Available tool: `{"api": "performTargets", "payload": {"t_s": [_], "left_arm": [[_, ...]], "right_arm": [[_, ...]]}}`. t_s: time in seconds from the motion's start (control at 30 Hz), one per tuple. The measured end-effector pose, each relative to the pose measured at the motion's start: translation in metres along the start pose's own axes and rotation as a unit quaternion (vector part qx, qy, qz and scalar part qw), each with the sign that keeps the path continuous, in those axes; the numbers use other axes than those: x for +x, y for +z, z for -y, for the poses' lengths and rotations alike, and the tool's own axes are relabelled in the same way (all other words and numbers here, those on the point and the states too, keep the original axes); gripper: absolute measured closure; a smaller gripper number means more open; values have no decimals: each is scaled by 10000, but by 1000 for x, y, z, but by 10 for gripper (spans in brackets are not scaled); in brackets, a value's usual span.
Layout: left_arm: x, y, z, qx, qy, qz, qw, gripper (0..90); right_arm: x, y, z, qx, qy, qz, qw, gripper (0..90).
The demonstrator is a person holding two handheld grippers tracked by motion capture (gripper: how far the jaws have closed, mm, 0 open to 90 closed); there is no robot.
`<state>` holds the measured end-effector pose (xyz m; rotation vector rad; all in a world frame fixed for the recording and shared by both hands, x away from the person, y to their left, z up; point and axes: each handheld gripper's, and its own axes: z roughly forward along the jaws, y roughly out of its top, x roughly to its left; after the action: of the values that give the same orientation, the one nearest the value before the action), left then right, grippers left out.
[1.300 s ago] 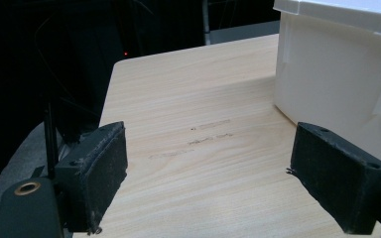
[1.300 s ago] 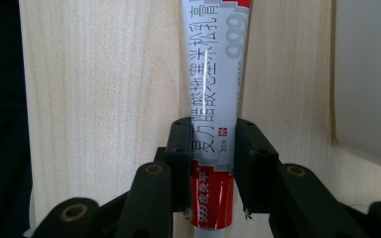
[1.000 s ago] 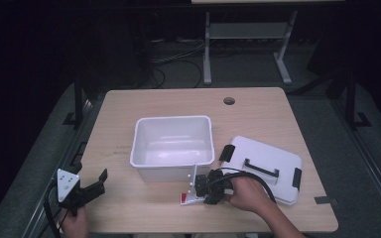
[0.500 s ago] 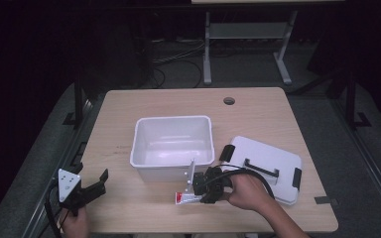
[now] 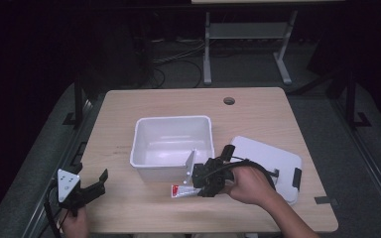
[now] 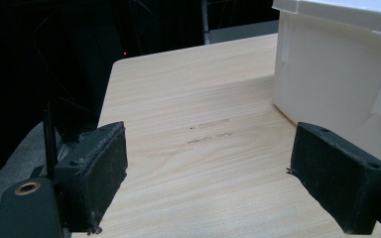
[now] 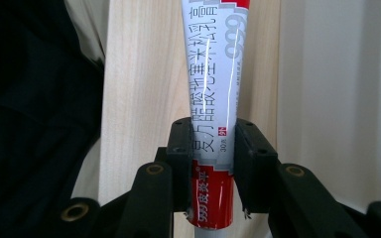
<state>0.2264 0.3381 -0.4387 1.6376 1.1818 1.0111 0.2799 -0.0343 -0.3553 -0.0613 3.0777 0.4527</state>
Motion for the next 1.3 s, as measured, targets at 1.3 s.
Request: {"api": "performTargets", "payload": {"t_s": [1.3], "left_arm": [[0, -1, 0, -35, 6, -16, 10000, 138]], "right_arm": [[-45, -70, -48, 93, 137, 265, 9995, 707]]}}
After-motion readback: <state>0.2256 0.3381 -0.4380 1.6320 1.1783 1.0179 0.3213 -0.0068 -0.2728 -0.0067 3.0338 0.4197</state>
